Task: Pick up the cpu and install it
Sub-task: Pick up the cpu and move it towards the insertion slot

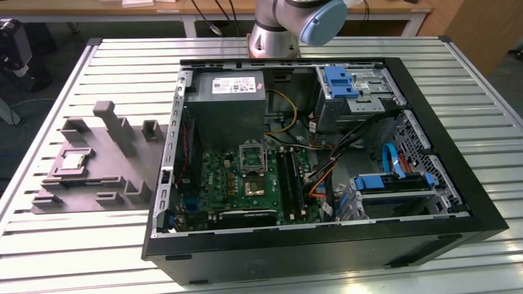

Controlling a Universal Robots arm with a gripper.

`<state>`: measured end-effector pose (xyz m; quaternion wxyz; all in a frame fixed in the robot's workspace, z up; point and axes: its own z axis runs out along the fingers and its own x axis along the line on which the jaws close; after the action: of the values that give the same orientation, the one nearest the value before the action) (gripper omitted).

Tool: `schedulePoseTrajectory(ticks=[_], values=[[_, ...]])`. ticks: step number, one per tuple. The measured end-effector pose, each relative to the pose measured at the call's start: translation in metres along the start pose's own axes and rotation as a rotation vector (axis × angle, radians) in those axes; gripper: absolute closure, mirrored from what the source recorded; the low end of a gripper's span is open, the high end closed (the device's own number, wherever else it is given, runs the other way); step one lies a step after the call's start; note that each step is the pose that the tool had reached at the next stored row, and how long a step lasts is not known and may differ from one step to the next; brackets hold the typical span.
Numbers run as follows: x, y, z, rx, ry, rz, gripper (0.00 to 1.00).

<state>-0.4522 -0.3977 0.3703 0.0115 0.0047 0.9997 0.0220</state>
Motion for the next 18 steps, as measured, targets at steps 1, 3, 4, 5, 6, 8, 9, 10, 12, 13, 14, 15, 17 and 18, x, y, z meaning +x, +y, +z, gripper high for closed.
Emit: schedulePoseTrajectory(ticks=[1, 3, 4, 5, 6, 8, 9, 10, 12, 13, 14, 15, 17, 18], values=[[0.0, 0.0, 0.0, 0.0, -0.0001, 0.0, 0.53], [0.0, 0.0, 0.0, 0.0, 0.0, 0.0, 0.53], [0.0, 0.0, 0.0, 0.0, 0.0, 0.0, 0.52], [0.0, 0.0, 0.0, 0.0, 0.0, 0.0, 0.52], [0.0, 0.0, 0.0, 0.0, -0.0001, 0.0, 0.45], [0.0, 0.0, 0.0, 0.0001, 0.0, 0.0, 0.45], [0.0, 0.0, 0.0, 0.0001, 0.0, 0.0, 0.45], [0.0, 0.0, 0.0, 0.0, 0.0, 0.0, 0.45], [0.0, 0.0, 0.0001, 0.0001, 0.0, 0.0, 0.45], [0.0, 0.0, 0.0005, -0.0001, -0.0003, 0.0, 0.45], [0.0, 0.0, 0.0013, -0.0002, -0.0003, 0.0, 0.45], [0.0001, -0.0001, 0.0021, -0.0001, -0.0001, 0.0, 0.45], [0.0001, -0.0003, 0.0045, -0.0001, -0.0001, 0.0, 0.45], [0.0002, -0.0006, 0.0058, -0.0001, -0.0001, 0.0, 0.45]])
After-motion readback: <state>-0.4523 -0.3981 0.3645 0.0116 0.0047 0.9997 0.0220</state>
